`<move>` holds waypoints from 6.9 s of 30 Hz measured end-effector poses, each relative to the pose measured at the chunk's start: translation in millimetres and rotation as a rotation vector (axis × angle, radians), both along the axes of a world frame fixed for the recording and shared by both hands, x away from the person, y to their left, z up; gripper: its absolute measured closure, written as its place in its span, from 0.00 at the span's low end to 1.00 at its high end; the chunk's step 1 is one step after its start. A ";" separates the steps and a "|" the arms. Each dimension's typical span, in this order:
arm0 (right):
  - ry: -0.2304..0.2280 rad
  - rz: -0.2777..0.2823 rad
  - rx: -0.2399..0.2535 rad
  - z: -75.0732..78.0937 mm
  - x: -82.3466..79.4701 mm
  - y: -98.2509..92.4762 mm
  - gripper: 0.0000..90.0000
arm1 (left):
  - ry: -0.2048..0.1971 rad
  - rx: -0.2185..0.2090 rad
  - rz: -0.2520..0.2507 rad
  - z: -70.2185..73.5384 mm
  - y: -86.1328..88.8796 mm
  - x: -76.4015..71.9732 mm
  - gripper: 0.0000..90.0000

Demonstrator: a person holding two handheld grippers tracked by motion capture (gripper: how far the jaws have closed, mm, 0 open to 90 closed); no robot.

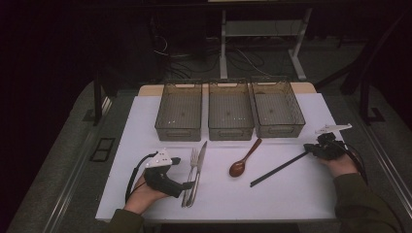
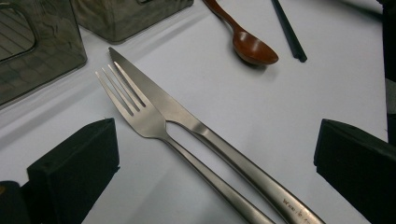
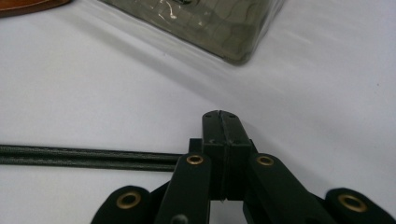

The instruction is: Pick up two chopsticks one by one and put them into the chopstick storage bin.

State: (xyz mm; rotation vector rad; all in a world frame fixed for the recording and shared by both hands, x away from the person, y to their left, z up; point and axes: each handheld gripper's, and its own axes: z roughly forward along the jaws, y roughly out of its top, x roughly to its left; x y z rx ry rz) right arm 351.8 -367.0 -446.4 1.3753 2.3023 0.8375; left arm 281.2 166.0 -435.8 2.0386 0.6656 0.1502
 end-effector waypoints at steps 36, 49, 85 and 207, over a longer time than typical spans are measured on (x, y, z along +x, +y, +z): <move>0.029 0.009 -0.008 2.6 -36.1 -15.6 0.99 | 0.006 0.006 -0.016 -0.2 -1.5 -0.3 0.00; 0.037 0.012 -0.007 3.7 -52.9 -22.8 0.99 | 0.008 0.007 -0.019 -0.3 -1.6 -0.5 0.00; 0.059 0.011 0.013 5.4 -98.8 -36.1 0.99 | 0.013 0.014 -0.028 -0.4 -2.4 -1.5 0.00; 0.016 0.464 0.095 16.9 -33.4 59.3 0.64 | 0.014 0.009 -0.030 -1.0 -0.8 -4.2 0.00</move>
